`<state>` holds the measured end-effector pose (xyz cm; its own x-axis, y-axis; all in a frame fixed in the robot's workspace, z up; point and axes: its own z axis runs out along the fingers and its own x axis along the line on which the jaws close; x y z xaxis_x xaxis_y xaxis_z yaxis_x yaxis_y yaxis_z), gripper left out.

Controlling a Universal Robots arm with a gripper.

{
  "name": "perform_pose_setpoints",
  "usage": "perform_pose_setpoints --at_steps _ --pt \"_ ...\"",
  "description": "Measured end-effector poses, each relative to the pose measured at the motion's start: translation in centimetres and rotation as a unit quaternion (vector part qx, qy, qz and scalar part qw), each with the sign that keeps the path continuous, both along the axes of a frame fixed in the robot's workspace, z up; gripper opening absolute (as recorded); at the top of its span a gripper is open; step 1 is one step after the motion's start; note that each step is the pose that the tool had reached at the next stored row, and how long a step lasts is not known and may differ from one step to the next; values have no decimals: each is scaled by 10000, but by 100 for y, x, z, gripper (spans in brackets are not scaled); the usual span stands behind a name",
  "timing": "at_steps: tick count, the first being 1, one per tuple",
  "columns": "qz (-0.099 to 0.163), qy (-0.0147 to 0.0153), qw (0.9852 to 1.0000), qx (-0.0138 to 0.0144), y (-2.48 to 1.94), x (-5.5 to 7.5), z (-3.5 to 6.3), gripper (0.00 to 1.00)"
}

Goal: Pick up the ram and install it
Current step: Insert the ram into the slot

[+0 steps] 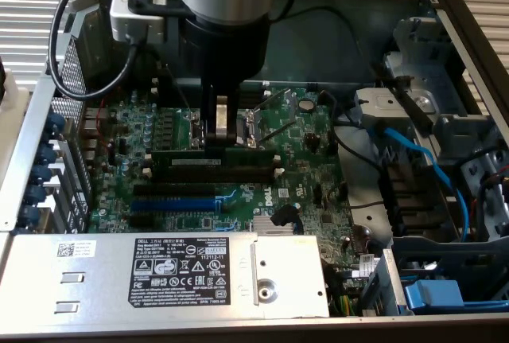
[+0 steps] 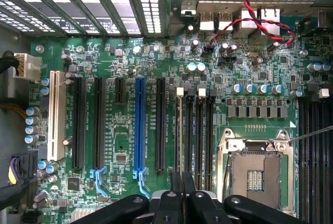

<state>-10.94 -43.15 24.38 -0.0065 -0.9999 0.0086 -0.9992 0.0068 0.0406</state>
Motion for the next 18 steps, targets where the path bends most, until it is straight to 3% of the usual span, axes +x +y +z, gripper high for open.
perform_pose_setpoints --at_steps 18 --pt "-62 0 10000 1 0 6 -9 12"
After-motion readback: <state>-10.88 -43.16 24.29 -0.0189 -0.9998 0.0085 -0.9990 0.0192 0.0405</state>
